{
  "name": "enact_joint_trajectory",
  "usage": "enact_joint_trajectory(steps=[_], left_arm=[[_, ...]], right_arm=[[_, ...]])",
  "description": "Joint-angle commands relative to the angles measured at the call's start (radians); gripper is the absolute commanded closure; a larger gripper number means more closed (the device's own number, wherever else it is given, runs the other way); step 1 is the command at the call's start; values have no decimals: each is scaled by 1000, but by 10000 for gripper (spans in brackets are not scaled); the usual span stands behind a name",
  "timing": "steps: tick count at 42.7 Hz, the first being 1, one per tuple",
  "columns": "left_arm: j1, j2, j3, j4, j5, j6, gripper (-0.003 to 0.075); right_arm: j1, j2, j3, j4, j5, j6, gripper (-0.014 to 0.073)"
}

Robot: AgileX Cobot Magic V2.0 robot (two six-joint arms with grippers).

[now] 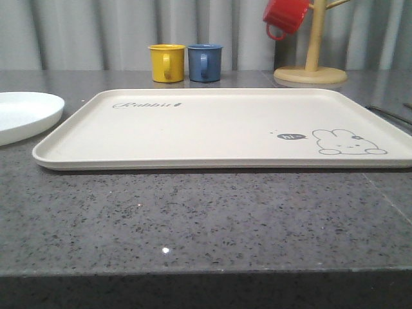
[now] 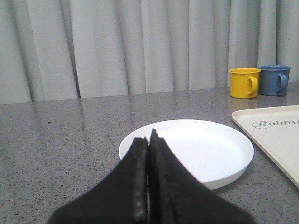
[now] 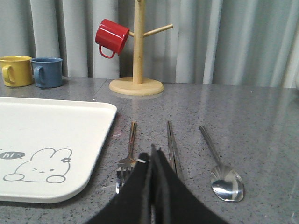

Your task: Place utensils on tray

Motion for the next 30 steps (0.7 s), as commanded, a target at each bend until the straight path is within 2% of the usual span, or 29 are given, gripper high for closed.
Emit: enact_joint_trajectory(steps=[1, 30], left_arm=[[-6, -21, 5, -8, -84, -3, 741], [-6, -21, 5, -8, -89, -3, 741]], right_arm=[[-5, -16, -5, -7, -81, -4, 660], [-4, -16, -5, -7, -108, -4, 660]])
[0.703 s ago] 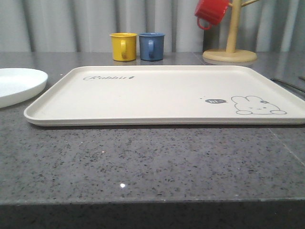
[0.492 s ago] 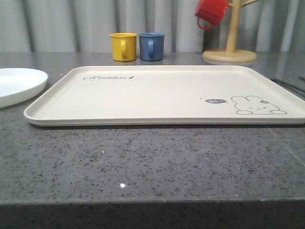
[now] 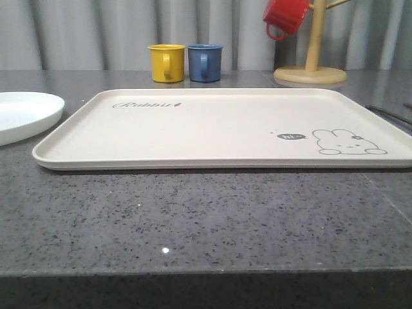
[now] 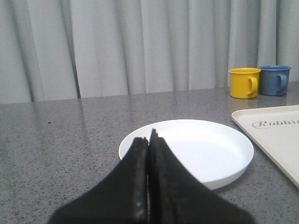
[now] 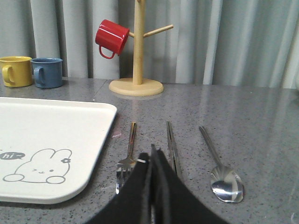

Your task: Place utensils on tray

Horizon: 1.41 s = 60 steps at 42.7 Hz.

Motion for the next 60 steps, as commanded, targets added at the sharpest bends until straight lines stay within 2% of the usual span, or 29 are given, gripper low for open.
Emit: enact_joint_trajectory(steps=[1, 6, 12, 21, 30, 33, 52, 54, 56, 60], left_arm=[[-6, -21, 5, -8, -101, -3, 741], [-6, -21, -4, -8, -185, -5, 741], [-6, -18, -124, -8, -180, -5, 741], [-6, 17, -427, -8, 79, -5, 741], [-6, 192, -653, -6, 381, -5, 741], [-6, 246, -673, -6, 435, -5, 741], [-6, 431, -671, -15, 459, -5, 740], [-6, 450, -671, -35, 468, -5, 731], [-6, 466, -671, -53, 474, -5, 701], [-6, 508, -671, -76, 472, -5, 538]], right_arm=[[-4, -16, -5, -7, -106, -4, 660], [-4, -16, -22, -7, -140, -4, 660], [-4, -15, -154, -7, -41, -4, 660], [-4, 103, -433, -8, 222, -4, 660], [-4, 312, -636, -8, 417, -4, 660], [-4, 373, -664, -8, 453, -4, 660], [-4, 611, -659, -8, 492, -4, 655], [-4, 625, -659, -8, 496, -4, 617], [-4, 635, -659, -8, 496, -4, 543], [-4, 654, -659, -10, 497, -4, 316]])
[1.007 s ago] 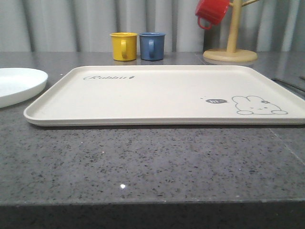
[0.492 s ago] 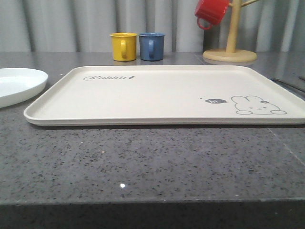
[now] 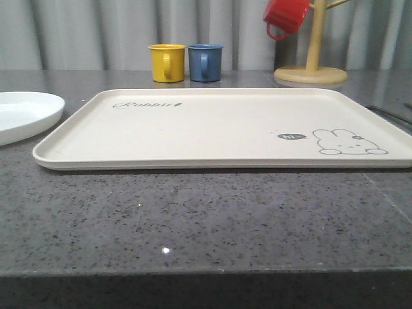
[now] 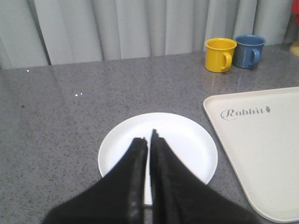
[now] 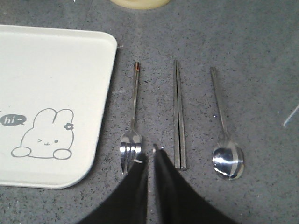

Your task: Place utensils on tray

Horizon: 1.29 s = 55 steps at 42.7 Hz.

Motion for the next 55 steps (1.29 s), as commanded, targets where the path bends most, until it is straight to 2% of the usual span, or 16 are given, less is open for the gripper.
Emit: enact_joint_trajectory(steps=[1, 5, 7, 9, 17, 22, 27, 32, 38, 43, 50, 55], left_arm=[[-6, 47, -32, -36, -70, -5, 491], [-6, 84, -32, -36, -70, -5, 259], [-6, 104, -34, -33, -61, -5, 195], [-6, 126, -40, -32, -49, -5, 167], [-6, 300, -132, -19, 87, -5, 166], [2, 440, -201, 62, 123, -5, 166], [92, 587, -256, 70, 127, -7, 166], [204, 727, -320, -39, 168, 26, 167], [299, 856, -373, -272, 196, 218, 167], [322, 934, -398, -418, 207, 347, 167], [322, 1013, -422, -459, 204, 362, 179], [322, 1039, -432, -459, 200, 362, 257]], right_arm=[[-4, 22, -31, -10, -68, -4, 267], [-4, 27, -31, -13, -68, -4, 121], [-4, 28, -31, -14, -68, -4, 98], [-4, 28, -31, -14, -68, -4, 97], [-4, 28, -31, -14, -68, -4, 97], [-4, 28, -31, -14, -68, -4, 97], [-4, 28, -31, -14, -68, -4, 97], [-4, 28, -31, -14, -68, -4, 97], [-4, 28, -31, -14, -68, -4, 97], [-4, 28, -31, -14, -68, -4, 97], [-4, 28, -31, -14, -68, -4, 97], [-4, 28, -31, -14, -68, -4, 97]])
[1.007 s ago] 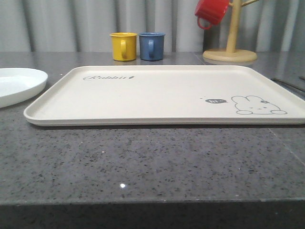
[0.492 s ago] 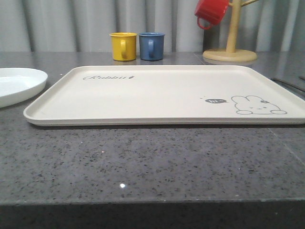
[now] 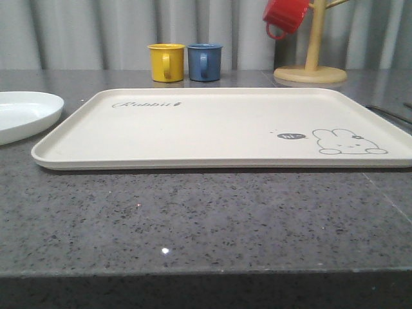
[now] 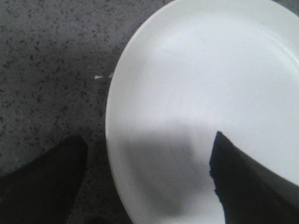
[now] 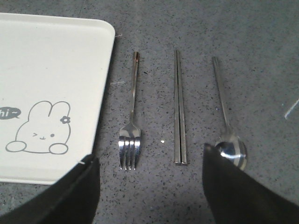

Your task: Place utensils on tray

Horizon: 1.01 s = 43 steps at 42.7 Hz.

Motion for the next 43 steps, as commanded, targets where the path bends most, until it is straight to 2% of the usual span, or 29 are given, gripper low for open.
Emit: enact_joint_trajectory(steps=[1, 12, 18, 26, 33, 43], left_arm=[[3, -13, -39, -45, -35, 9, 288], [3, -3, -39, -45, -51, 9, 612], [3, -3, -39, -43, -53, 9, 743], [3, -29, -56, -43, -51, 9, 741], [1, -78, -133, -102, 17, 9, 741], [-107, -109, -232, -179, 120, 12, 741]], right_arm=[[-4, 4, -31, -14, -68, -4, 97], [-4, 4, -31, -14, -68, -4, 97], [-4, 4, -31, -14, -68, -4, 97], [-4, 4, -31, -14, -68, -4, 97], [-4, 4, -31, -14, -68, -4, 97], [-4, 4, -31, -14, -68, -4, 97]])
